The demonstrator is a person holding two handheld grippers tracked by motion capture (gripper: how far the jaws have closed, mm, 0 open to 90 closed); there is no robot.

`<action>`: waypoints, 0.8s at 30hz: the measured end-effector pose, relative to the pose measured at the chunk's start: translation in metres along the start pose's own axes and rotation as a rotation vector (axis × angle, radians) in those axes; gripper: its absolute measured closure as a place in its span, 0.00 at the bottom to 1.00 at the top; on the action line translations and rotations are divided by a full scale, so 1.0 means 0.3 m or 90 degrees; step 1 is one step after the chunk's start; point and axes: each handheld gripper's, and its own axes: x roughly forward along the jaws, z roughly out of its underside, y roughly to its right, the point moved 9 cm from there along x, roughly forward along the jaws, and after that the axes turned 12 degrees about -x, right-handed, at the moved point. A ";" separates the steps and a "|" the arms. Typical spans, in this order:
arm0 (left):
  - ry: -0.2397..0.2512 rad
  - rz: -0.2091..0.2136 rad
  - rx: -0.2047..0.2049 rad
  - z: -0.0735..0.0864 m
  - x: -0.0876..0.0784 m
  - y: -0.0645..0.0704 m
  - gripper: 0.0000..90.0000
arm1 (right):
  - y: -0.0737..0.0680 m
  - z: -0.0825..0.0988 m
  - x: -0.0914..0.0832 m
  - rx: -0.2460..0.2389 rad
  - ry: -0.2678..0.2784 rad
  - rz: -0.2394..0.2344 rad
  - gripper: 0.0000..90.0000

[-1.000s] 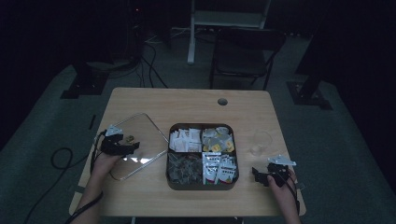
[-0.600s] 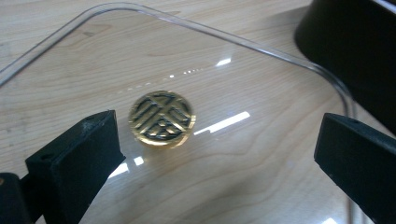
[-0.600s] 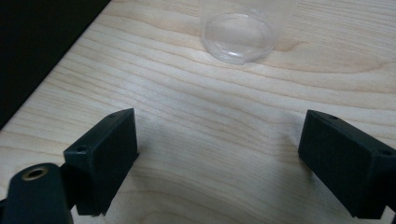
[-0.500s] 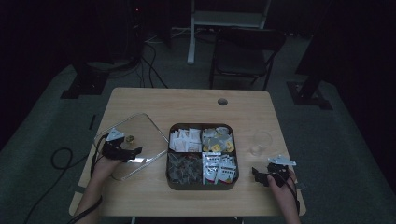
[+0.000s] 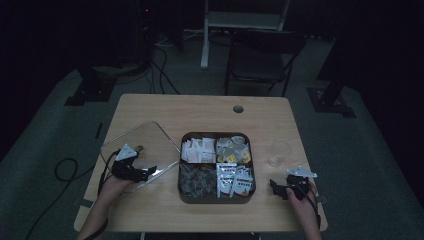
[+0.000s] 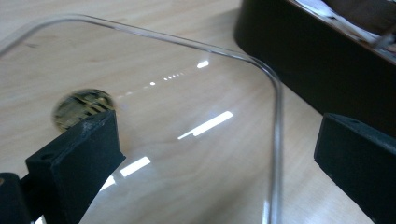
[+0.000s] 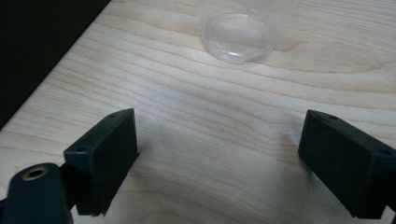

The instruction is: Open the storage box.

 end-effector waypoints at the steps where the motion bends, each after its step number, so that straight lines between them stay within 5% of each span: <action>1: -0.001 0.004 0.004 0.006 -0.001 0.008 0.01 | 0.000 0.000 0.000 0.000 0.000 0.000 0.12; 14: -0.020 0.060 0.044 0.059 -0.018 0.133 0.01 | 0.000 0.000 0.000 0.000 0.000 0.000 0.12; 16: -0.024 0.085 0.068 0.083 -0.021 0.182 0.01 | 0.000 0.000 0.000 0.000 0.000 0.000 0.12; 24: -0.034 0.109 0.075 0.119 -0.021 0.244 0.01 | 0.000 0.000 0.000 0.000 0.000 0.000 0.12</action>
